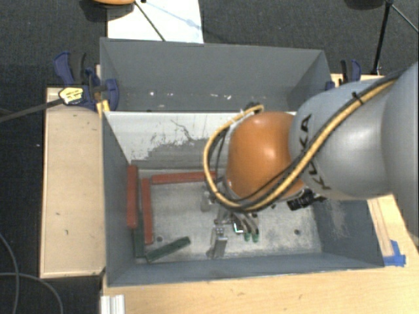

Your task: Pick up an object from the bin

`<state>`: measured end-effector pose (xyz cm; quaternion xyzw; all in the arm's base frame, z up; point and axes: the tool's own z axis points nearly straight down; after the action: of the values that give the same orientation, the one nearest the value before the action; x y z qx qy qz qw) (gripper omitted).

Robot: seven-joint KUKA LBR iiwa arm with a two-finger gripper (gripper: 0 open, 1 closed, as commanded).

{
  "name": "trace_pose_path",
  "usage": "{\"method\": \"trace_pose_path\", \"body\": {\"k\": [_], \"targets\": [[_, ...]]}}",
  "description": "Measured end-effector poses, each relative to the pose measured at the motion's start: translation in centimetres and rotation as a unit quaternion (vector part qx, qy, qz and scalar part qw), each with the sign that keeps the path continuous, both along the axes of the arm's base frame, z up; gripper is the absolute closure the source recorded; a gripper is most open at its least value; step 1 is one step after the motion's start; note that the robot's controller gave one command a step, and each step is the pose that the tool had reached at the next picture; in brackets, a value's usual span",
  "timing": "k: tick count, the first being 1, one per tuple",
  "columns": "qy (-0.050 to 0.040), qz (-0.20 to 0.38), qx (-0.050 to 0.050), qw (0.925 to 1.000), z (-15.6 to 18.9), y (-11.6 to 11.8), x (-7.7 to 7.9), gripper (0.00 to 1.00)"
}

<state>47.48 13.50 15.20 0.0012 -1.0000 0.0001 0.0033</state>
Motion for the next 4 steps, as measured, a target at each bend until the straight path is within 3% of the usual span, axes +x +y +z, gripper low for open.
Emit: {"method": "trace_pose_path", "body": {"k": [1,2,3,4], "targets": [[-0.0038,-0.002,0.001,1.0000,0.4,-0.1,0.2,0.00],[-0.0075,-0.031,0.002,0.9995,-4.9,3.6,0.9,0.00],[-0.0042,-0.033,0.001,0.9994,-7.1,4.9,1.1,0.00],[-0.0003,0.002,-0.001,1.0000,-2.7,4.0,0.5,0.00]]}}
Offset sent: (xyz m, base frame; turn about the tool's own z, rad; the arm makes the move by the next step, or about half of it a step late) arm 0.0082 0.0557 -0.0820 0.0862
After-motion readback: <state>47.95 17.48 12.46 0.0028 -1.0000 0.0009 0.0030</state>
